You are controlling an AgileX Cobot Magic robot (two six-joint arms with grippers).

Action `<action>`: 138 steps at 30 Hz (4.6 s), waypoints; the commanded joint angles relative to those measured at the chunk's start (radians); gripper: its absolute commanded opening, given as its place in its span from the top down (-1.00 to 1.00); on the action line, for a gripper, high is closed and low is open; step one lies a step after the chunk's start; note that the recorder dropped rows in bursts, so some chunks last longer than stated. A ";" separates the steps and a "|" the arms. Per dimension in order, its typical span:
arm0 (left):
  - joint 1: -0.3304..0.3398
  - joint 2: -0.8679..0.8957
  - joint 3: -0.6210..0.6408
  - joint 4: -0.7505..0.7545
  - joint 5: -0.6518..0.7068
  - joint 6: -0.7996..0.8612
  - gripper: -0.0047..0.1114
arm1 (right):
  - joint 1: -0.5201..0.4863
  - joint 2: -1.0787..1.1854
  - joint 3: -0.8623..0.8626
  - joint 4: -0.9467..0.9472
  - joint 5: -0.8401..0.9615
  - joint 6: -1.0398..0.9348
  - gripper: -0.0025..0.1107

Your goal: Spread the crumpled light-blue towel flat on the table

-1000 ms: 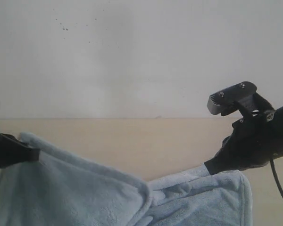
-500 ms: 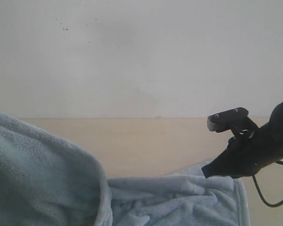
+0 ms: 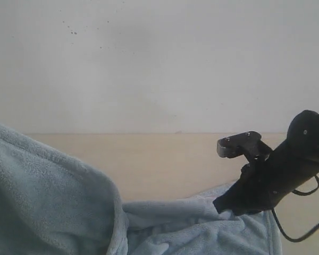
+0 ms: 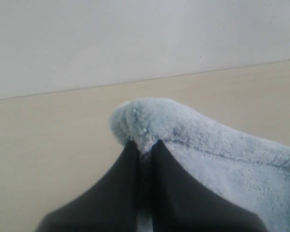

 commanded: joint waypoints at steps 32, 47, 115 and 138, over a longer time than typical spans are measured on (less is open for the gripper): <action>-0.011 -0.097 0.001 -0.239 0.026 0.189 0.85 | 0.285 -0.416 0.397 -0.438 0.336 0.262 -0.01; -0.011 -0.097 0.001 -0.256 0.024 0.202 0.85 | 0.327 -0.203 0.397 -0.362 0.223 0.204 0.00; -0.031 -0.744 -0.083 -0.756 0.429 0.774 0.85 | 0.325 -1.421 0.229 -0.883 0.682 0.782 0.96; -0.031 -0.328 -0.007 -0.597 0.272 0.589 0.85 | 0.325 -1.164 0.259 -1.319 0.599 1.009 0.96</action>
